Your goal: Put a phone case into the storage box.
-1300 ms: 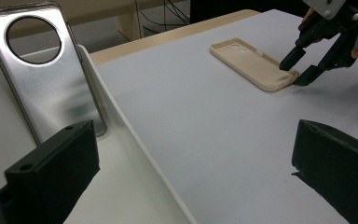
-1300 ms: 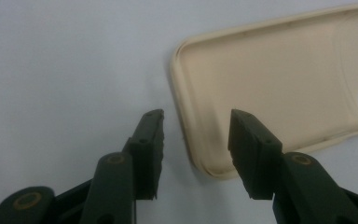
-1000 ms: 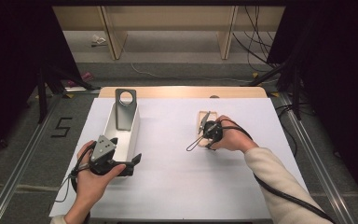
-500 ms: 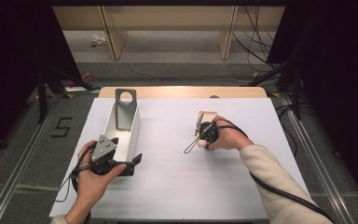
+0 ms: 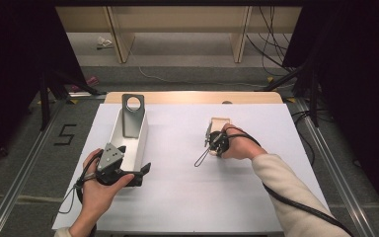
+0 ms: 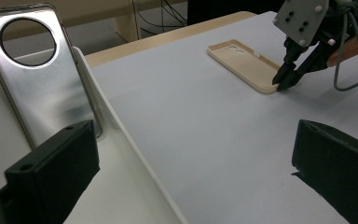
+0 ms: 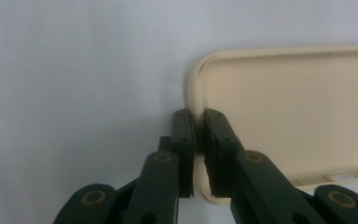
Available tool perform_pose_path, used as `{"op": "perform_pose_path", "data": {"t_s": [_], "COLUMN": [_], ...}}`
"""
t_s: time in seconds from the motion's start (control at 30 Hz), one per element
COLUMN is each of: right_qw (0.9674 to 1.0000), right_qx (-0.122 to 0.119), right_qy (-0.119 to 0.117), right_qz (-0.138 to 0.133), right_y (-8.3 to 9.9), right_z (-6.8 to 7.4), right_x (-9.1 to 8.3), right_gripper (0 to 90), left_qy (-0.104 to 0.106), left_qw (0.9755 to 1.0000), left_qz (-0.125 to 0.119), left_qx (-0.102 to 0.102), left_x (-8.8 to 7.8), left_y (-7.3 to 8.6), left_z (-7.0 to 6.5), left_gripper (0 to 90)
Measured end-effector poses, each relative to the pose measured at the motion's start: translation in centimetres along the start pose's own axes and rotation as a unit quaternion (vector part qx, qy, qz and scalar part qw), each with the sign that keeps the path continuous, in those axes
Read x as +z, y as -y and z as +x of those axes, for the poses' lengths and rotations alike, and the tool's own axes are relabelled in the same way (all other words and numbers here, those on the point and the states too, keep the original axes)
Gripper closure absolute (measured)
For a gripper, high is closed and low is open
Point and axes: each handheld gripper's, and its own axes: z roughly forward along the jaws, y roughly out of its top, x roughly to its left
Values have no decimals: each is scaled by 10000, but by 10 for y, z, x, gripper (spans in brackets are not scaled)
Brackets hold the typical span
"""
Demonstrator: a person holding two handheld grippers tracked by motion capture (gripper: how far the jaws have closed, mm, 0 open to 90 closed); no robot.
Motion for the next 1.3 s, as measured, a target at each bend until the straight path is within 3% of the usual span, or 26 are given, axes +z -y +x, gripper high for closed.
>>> {"op": "perform_pose_path", "data": {"t_s": [0.43, 0.7, 0.73, 1.3], "right_qw": [9999, 9994, 9995, 9943], "right_qx": [-111, -242, -146, -45], "right_qy": [-1, 89, 57, 149], "right_qz": [-34, -244, -259, -1055], "right_y": [2, 6, 7, 22], "right_z": [1, 4, 5, 14], "right_x": [-1, -1, -2, -19], "right_gripper": [867, 881, 882, 886], "left_qy": [-2, -3, -7, -18], "left_qw": [10000, 10000, 10000, 10000], "left_qz": [0, 21, 24, 28], "left_qx": [-7, -8, -4, 9], "left_x": [0, 1, 1, 1], "left_y": [0, 1, 0, 0], "left_z": [0, 0, 0, -1], "left_gripper": [2, 4, 5, 6]}}
